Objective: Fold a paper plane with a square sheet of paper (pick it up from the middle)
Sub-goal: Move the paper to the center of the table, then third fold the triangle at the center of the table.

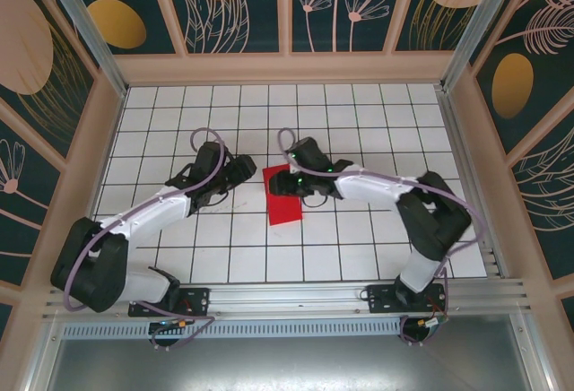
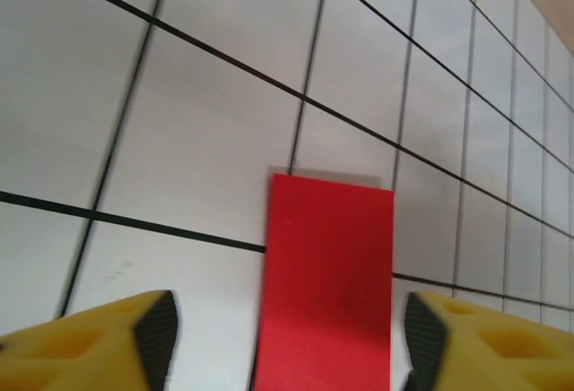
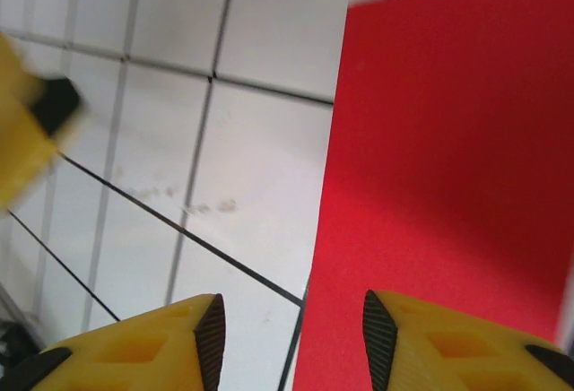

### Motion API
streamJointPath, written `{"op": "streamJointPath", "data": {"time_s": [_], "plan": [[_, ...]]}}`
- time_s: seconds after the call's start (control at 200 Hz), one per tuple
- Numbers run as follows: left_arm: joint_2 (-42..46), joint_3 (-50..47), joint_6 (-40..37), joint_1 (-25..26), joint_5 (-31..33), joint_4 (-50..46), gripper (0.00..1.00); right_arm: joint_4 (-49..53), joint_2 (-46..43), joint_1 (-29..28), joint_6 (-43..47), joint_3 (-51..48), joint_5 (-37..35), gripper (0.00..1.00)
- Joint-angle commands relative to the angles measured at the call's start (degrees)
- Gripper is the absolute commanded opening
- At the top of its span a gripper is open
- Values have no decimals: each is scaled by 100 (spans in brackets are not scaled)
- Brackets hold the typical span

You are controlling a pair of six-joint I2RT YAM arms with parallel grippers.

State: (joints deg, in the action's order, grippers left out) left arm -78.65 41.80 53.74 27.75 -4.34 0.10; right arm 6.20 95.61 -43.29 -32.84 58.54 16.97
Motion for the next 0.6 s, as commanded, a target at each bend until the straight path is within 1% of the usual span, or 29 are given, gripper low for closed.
{"op": "streamJointPath", "data": {"time_s": [0.0, 0.08, 0.25, 0.37, 0.46, 0.595], "plan": [[-281, 178, -9, 24, -783, 591, 58, 2, -467, 316, -577, -487, -56, 50], [-492, 254, 57, 143, -953, 815, 48, -87, -727, 533, -798, -817, -36, 55], [-1076, 526, 57, 433, -998, 886, 35, -48, -924, 727, -916, -1170, 75, 58], [-1444, 635, 74, 568, -1042, 983, 29, -152, -905, 743, -1003, -1413, 327, 58], [-1635, 676, 89, 600, -1044, 1011, 27, -263, -905, 744, -1118, -1599, 434, 57], [-1856, 695, 84, 605, -1030, 1025, 25, -475, -883, 735, -1283, -1790, 650, 53]]}}
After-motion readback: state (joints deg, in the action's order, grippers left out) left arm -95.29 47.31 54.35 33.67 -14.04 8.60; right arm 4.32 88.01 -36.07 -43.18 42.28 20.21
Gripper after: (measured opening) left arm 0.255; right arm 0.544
